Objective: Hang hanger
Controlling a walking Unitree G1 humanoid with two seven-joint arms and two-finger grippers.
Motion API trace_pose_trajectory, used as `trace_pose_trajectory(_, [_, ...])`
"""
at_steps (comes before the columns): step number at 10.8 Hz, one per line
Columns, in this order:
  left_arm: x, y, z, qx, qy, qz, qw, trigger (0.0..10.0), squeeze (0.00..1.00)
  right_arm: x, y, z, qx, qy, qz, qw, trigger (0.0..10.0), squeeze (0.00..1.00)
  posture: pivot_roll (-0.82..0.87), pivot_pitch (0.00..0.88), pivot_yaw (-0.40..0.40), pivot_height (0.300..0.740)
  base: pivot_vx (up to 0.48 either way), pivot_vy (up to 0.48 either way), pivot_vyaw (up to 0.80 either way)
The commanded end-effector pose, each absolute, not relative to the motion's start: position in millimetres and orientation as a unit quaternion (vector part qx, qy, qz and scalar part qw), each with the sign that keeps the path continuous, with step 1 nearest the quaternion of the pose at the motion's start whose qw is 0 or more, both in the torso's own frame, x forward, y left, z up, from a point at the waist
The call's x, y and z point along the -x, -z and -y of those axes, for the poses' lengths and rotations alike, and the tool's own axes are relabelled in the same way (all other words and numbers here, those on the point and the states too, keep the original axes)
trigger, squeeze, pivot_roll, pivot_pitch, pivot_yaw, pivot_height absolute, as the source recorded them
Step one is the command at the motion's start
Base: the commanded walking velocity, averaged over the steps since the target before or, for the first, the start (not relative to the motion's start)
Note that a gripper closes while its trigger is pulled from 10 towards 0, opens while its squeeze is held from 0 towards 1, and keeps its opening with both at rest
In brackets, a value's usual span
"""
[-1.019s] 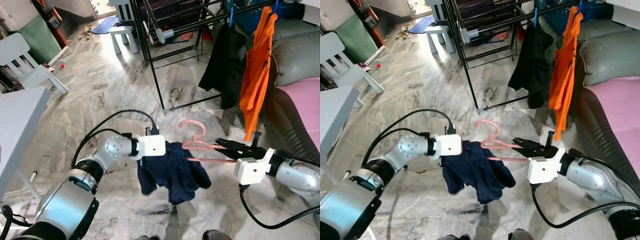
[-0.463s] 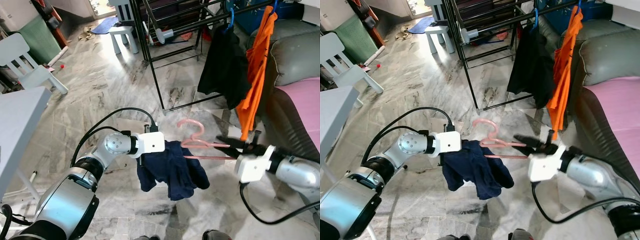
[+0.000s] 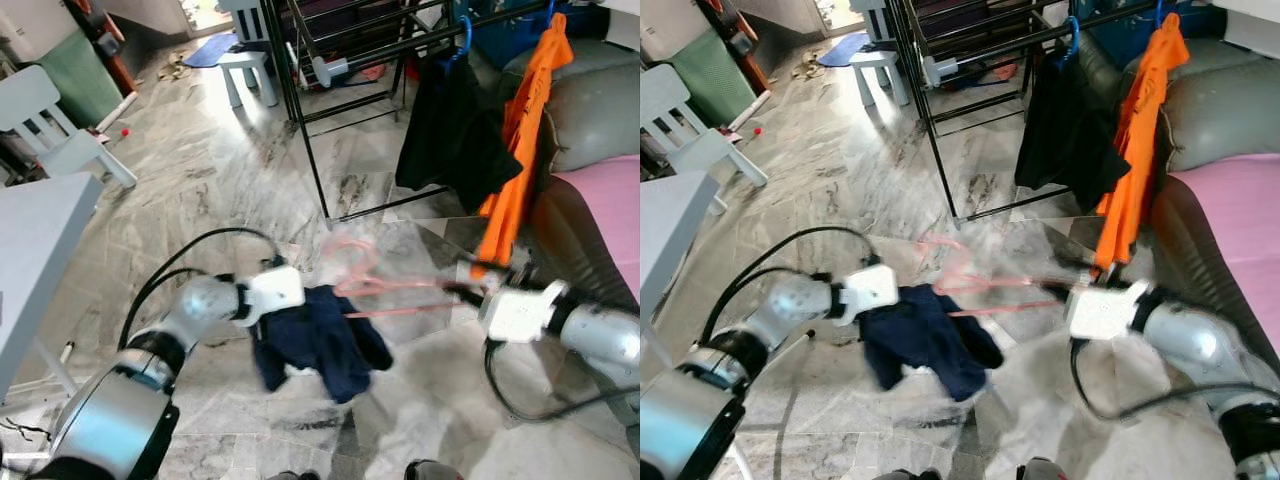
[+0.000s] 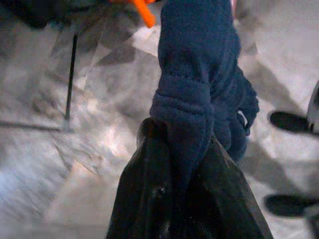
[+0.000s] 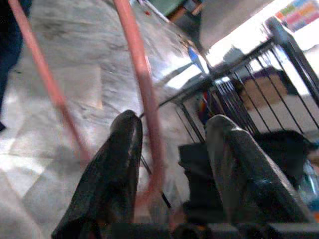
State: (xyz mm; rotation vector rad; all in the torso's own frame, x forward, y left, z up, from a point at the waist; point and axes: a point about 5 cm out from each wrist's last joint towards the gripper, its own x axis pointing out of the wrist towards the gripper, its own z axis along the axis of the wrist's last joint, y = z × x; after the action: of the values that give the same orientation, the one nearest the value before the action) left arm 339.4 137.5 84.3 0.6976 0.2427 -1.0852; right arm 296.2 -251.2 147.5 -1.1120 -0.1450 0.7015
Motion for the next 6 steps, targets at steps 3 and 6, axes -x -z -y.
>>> trace_pose_trajectory(3, [-336.5,-77.3,-166.7,-0.279,0.449,-0.141,0.837,0.0,0.00,-300.2,-163.6,262.3,0.497,-0.280,0.072,0.818,10.0,1.00,-0.16,0.123,0.196,0.740,0.000,0.000,0.00])
trace_pose_trajectory(6, [-341.1,-82.3,-166.0,-0.221,0.418,-0.124,0.872,0.0,0.00,-291.9,-169.1,241.5,0.370,-0.275,0.099,0.882,10.0,1.00,-0.16,0.124,0.197,0.740,0.000,0.000,0.00])
